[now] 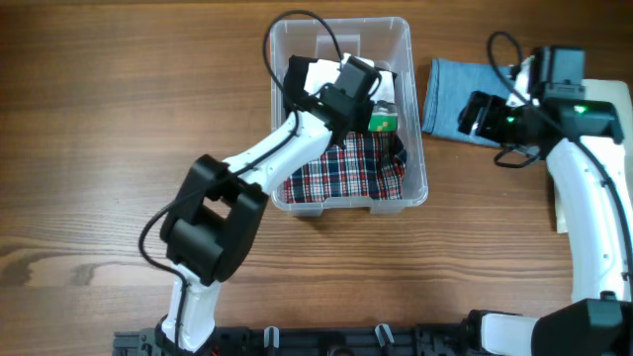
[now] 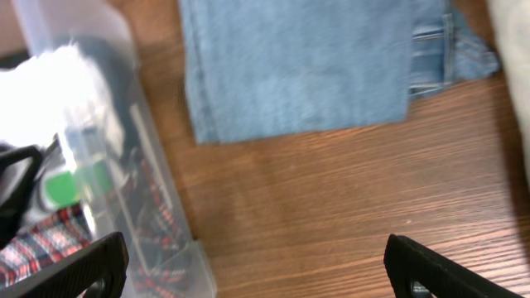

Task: Pack container
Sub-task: 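Release the T-shirt and retract the left gripper to the left side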

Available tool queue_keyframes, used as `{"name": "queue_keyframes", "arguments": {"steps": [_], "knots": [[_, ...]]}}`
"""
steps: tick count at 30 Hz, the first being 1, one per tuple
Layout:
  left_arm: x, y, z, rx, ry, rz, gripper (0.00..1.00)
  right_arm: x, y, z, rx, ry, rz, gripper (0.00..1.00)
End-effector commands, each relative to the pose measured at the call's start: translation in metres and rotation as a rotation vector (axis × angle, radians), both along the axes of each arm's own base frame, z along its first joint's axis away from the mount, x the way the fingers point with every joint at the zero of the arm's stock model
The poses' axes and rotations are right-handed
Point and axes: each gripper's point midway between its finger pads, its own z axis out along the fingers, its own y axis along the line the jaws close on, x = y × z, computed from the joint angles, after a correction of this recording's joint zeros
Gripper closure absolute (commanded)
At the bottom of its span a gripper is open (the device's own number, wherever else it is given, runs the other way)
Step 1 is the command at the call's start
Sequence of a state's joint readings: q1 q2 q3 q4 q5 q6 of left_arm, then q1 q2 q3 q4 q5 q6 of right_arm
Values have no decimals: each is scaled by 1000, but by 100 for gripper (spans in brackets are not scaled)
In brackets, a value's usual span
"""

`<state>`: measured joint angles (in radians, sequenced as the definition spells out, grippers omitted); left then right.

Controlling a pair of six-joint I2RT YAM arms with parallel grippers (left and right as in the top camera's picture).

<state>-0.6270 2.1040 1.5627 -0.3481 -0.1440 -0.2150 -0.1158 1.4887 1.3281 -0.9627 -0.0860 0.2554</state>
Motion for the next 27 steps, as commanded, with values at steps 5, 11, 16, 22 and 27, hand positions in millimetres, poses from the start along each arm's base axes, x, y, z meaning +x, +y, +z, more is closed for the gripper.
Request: {"name": "queue_keyframes", "arguments": {"steps": [5,11,16,22,27], "knots": [[11,86,221,-248,-344,204,28,0,-58,-6,62,-32,-117,0],[2,189,234,-196,-298,404,0,24,-84,-47,61,0,-146,0],[-7,267,199,-99,-160,567,0,51,-108,-98,57,12,-169,0],[-24,366,165,-95,-35,855,0,64,-118,-143,80,29,-144,0],[-31,392,143,-100,37,950,0,70,-120,-169,64,44,-107,0]]}}
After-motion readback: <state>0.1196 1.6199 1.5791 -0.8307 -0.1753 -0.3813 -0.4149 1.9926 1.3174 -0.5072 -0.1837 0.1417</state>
